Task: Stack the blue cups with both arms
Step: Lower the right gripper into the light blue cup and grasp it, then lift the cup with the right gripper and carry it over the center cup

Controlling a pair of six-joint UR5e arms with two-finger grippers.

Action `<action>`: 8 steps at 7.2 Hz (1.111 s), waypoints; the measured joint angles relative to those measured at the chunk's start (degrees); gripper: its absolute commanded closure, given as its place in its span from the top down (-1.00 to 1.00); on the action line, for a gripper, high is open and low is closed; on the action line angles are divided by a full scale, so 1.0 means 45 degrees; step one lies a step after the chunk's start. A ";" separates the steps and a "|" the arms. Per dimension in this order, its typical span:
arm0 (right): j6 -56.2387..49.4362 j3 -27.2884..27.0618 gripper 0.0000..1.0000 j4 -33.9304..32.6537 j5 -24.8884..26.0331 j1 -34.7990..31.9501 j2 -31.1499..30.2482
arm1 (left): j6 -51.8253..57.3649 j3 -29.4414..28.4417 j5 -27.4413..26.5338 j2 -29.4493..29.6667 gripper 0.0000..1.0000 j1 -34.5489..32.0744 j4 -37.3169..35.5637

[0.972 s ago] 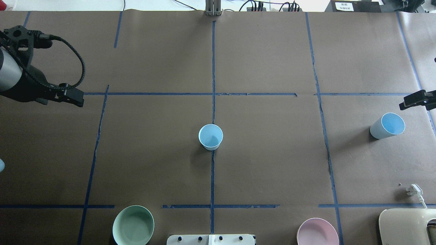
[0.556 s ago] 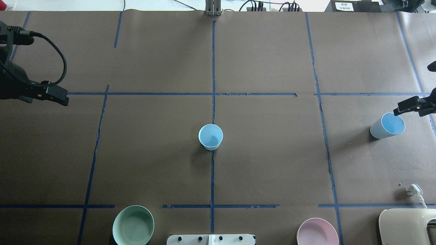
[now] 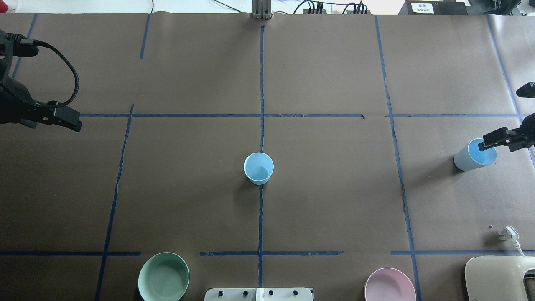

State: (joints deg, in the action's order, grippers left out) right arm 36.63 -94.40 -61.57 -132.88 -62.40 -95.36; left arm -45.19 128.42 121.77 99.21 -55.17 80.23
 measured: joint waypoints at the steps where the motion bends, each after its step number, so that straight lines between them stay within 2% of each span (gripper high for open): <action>1: 0.0013 0.0055 -1.00 0.0003 -0.0021 0.0111 0.0002 | -0.0023 0.0021 0.0134 -0.0008 1.00 -0.0036 0.0001; 6: 0.0038 0.0132 -1.00 -0.0029 -0.0029 0.0230 0.0055 | -0.0055 0.0070 0.0226 -0.0015 1.00 -0.0063 0.0015; 8: 0.0075 -0.0361 -1.00 -0.0215 -0.0191 0.0134 0.0218 | -0.0056 0.0095 0.0222 -0.0015 1.00 -0.0064 0.0034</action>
State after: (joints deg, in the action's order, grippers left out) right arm 36.97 -96.03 -62.54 -133.74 -61.80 -94.37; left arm -45.44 128.85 122.77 99.14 -55.46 80.39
